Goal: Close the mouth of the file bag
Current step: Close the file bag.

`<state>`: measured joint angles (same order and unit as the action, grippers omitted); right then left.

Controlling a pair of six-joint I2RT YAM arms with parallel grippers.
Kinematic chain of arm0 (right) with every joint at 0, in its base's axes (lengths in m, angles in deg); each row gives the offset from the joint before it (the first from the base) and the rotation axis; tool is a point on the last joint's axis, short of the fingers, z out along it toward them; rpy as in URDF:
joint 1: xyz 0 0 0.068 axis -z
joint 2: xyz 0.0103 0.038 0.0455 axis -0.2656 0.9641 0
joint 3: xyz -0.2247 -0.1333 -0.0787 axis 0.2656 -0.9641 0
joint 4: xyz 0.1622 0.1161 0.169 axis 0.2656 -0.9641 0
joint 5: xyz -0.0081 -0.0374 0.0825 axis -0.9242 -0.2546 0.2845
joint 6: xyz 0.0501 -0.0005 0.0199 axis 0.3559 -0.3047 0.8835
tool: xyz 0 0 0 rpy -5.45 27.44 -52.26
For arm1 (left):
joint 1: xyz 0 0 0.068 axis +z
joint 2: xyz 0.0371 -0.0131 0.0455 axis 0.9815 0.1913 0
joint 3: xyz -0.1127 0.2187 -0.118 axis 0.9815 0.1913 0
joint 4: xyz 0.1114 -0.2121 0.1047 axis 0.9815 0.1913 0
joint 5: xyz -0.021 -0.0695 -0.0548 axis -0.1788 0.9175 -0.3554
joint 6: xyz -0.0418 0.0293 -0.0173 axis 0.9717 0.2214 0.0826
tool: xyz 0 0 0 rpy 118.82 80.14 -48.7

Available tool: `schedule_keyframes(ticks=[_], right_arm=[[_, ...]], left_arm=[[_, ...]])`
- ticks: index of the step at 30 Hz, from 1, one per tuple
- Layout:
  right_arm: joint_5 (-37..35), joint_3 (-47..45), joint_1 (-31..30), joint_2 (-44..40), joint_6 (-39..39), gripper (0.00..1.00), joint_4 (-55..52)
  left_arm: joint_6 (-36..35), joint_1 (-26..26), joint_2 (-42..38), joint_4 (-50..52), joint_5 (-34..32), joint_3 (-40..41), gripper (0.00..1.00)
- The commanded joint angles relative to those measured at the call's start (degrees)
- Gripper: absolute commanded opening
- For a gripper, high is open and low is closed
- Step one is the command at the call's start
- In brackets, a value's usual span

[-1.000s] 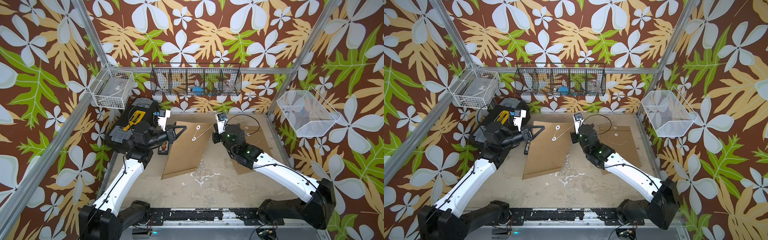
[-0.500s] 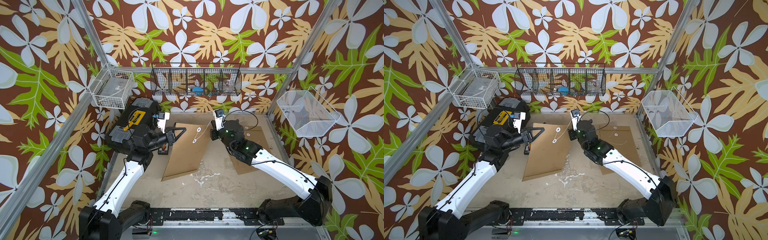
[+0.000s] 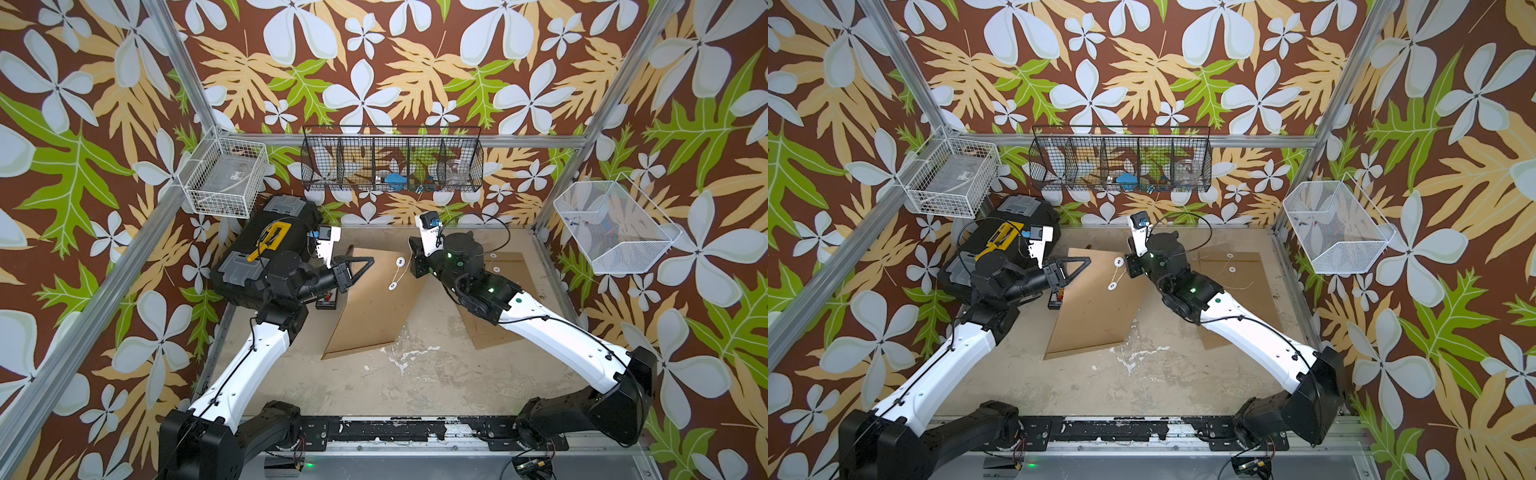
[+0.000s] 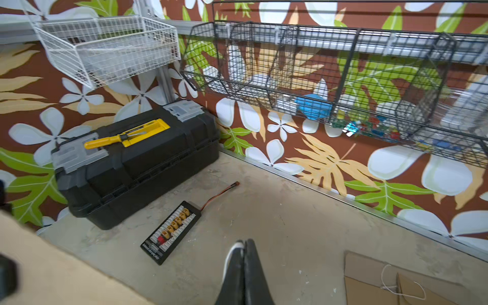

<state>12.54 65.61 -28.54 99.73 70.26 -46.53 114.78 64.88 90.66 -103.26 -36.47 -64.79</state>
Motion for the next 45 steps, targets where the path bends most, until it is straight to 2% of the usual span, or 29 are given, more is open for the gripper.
schedule_keyframes(ticks=[1,14,31,45], right_arm=[[1.15,1.52,-0.78,0.55,0.93,0.0,-0.45],[1.29,3.91,-7.38,1.75,1.89,0.0,-2.17],[11.95,0.5,-6.39,-4.07,8.05,0.0,-2.17],[16.37,-10.92,-4.54,-7.12,13.82,0.0,2.88]], left_arm=[[-0.13,-0.53,0.24,-0.33,0.01,0.32,0.0],[0.41,-1.09,0.61,-1.35,-1.71,-0.38,0.0],[-0.61,-1.11,0.28,-0.72,-3.88,-1.0,0.0],[-1.33,-1.07,0.24,-0.66,-3.63,-1.44,0.0]])
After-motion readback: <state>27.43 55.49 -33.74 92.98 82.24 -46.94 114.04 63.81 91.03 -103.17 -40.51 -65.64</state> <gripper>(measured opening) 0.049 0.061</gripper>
